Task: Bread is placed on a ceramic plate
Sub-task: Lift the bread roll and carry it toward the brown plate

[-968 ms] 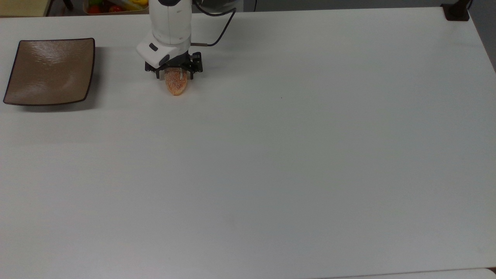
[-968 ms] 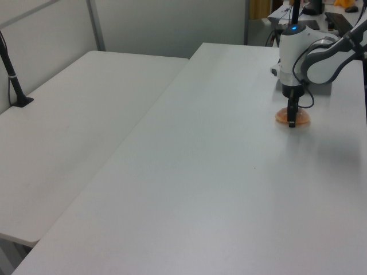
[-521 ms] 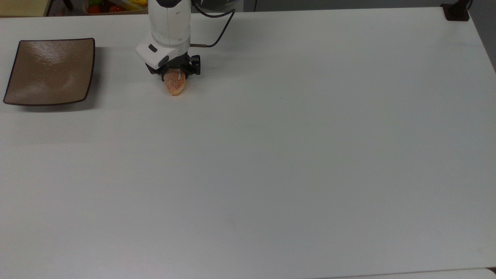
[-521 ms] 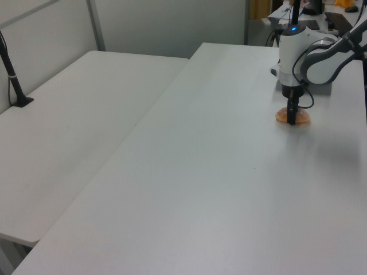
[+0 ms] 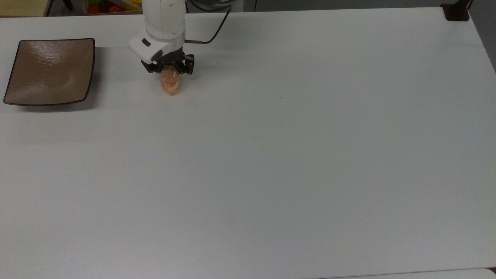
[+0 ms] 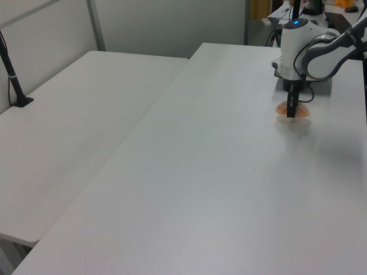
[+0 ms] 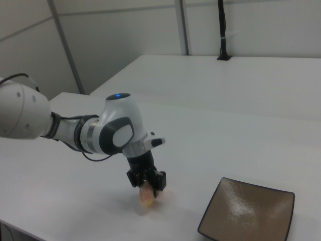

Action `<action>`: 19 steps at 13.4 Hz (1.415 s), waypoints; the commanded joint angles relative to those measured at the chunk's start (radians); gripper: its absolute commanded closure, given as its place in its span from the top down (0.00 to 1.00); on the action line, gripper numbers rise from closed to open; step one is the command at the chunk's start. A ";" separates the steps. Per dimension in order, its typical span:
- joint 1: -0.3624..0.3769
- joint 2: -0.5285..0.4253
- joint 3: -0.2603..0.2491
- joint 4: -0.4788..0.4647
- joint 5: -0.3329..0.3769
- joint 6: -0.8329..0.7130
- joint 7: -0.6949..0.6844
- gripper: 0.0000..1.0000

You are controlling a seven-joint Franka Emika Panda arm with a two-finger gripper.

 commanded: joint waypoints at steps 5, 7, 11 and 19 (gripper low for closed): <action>0.005 -0.096 0.002 0.254 0.120 -0.339 -0.005 0.26; -0.001 -0.096 0.000 0.317 0.137 -0.417 -0.017 0.25; -0.079 -0.096 -0.010 0.374 0.159 -0.442 -0.137 0.14; -0.255 -0.022 -0.085 0.435 0.148 -0.381 -0.394 0.12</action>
